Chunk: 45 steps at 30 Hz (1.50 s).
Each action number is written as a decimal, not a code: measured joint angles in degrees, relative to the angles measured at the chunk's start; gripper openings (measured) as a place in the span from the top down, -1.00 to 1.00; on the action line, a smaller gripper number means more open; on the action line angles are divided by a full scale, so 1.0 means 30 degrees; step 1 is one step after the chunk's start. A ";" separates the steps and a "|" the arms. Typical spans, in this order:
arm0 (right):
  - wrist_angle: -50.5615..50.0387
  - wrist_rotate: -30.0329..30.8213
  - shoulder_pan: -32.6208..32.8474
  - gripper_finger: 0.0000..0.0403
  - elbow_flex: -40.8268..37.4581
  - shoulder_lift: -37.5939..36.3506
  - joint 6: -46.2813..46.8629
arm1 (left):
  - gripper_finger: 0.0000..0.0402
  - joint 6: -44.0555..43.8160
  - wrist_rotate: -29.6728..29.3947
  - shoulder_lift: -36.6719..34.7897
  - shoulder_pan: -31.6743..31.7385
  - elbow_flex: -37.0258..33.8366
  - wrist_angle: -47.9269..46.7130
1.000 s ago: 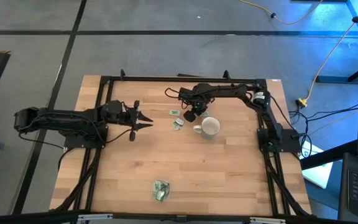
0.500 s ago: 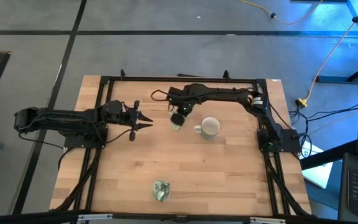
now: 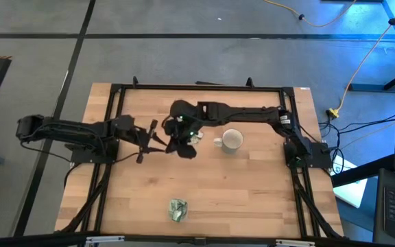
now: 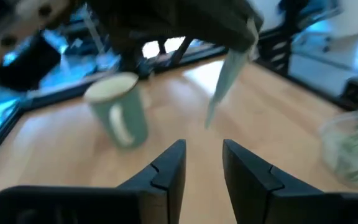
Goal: Pick and place Stevia / Truvia into bins
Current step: Put the top right light green stevia packet into the transparent bin
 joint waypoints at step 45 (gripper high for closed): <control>-0.3063 0.3662 0.3004 0.83 0.0007 -0.1297 -0.2866 | 0.98 -0.3455 -0.2519 0.2163 -0.5500 -0.0001 0.3652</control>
